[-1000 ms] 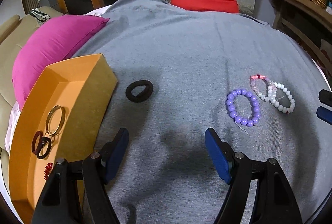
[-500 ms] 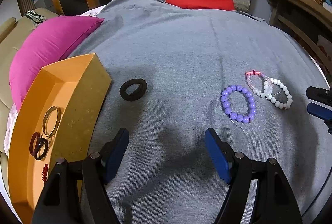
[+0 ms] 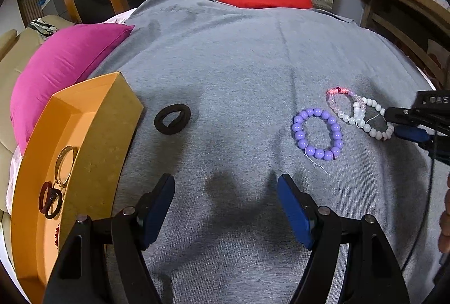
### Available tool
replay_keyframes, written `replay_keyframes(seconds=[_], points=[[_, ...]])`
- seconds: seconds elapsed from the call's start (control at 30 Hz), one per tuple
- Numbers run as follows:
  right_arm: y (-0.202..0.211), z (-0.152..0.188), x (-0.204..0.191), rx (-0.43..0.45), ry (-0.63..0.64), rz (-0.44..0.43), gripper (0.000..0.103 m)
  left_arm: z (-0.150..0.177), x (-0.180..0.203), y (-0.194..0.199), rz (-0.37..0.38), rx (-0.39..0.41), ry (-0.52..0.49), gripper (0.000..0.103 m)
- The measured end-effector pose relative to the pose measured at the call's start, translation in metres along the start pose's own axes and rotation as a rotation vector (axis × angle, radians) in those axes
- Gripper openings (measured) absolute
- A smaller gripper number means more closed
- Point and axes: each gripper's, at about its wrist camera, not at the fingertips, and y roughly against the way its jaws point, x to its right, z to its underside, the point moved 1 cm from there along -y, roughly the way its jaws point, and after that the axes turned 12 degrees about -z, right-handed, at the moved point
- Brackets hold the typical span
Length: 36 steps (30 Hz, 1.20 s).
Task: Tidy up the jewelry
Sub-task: 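Lower the right tool onto the white bead bracelet and close on it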
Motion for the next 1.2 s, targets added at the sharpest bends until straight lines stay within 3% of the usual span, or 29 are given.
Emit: replay_keyframes(seconds=[0.07, 0.13, 0.7, 0.83, 1.07, 1.1, 1.2], points=[[-0.004, 0.001, -0.007, 0.017, 0.052, 0.034, 0.032, 0.000, 0.001, 0.000, 0.001, 0.001, -0.002, 0.076], [-0.004, 0.002, -0.009, 0.018, 0.086, 0.060, 0.014, 0.000, 0.001, 0.001, 0.003, 0.002, -0.001, 0.076], [0.027, 0.006, 0.026, -0.010, 0.003, 0.072, 0.011, -0.009, 0.033, 0.001, 0.104, 0.029, -0.012, 0.076], [0.034, 0.005, 0.028, -0.004, -0.016, 0.031, 0.011, -0.014, 0.041, -0.002, 0.129, 0.033, -0.002, 0.076], [0.038, -0.001, 0.022, 0.025, -0.032, -0.041, 0.018, -0.024, 0.051, -0.008, 0.219, 0.042, -0.005, 0.076], [0.037, -0.001, 0.021, 0.023, -0.035, -0.044, 0.025, -0.024, 0.054, -0.011, 0.231, 0.037, -0.010, 0.076], [0.026, 0.001, 0.016, 0.009, -0.005, -0.014, 0.026, -0.026, 0.061, -0.015, 0.239, 0.035, -0.030, 0.076]])
